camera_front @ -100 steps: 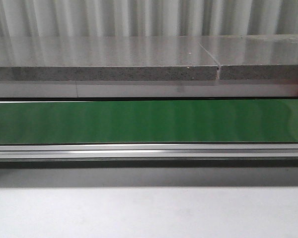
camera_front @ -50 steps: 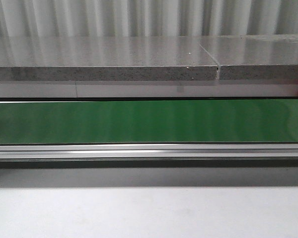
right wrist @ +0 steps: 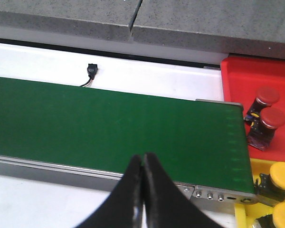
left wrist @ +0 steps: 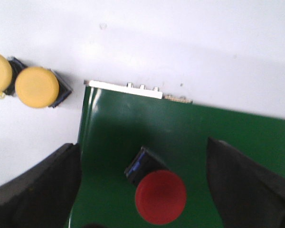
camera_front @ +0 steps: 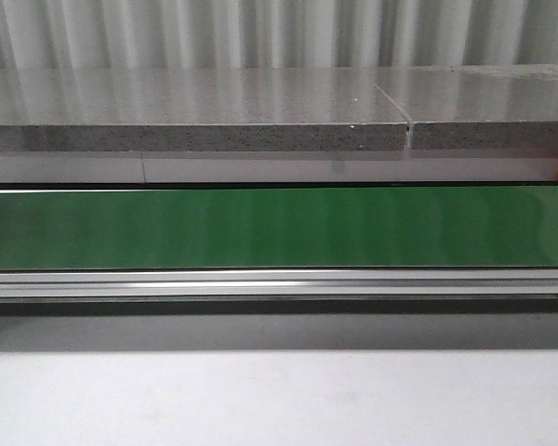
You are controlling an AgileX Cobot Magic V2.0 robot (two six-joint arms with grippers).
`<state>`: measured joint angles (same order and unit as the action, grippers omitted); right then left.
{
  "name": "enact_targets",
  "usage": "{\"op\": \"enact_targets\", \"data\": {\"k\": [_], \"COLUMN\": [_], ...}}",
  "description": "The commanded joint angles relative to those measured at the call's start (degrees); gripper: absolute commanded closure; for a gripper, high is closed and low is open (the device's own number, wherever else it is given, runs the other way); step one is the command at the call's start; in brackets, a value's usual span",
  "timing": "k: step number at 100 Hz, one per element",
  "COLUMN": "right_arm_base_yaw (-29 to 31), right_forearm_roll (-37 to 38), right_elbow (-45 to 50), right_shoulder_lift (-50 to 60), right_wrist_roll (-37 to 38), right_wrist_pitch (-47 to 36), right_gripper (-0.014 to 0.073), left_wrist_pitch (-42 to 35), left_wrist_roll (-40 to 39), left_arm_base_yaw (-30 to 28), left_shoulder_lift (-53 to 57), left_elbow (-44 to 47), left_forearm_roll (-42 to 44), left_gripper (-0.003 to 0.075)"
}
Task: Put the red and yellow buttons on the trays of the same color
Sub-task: 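Set the red button upright on the belt's near end, release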
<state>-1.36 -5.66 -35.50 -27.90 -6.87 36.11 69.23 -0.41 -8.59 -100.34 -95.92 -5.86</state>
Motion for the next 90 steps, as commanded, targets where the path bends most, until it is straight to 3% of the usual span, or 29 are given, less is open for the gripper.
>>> {"op": "enact_targets", "data": {"k": [1,34,67,90], "right_arm_base_yaw": [0.0,0.0,0.0,0.0], "right_forearm_roll": [0.4,0.4,0.4,0.4], "right_elbow": [-1.4,-1.4,-1.4,-1.4], "right_shoulder_lift": [0.1,0.1,0.1,0.1], "right_wrist_roll": [-0.3,-0.3,-0.3,-0.3], "right_wrist_pitch": [-3.5,-3.5,-3.6,-3.5], "right_gripper": [0.0662,0.0662,0.0662,0.0662], "left_wrist_pitch": [-2.2,-3.7,0.7,-4.0], "left_wrist_roll": [-3.9,-21.8,-26.0,-28.9], "left_arm_base_yaw": [-1.2,-10.5,-14.9,-14.9], "left_shoulder_lift": [2.6,2.3,-3.6,-7.4], "left_elbow": [-3.5,-3.7,-3.9,-4.0], "left_forearm_roll": [-1.1,-1.7,-8.3,-8.1], "left_gripper": [0.0187,0.0207,0.0207,0.0208]}}
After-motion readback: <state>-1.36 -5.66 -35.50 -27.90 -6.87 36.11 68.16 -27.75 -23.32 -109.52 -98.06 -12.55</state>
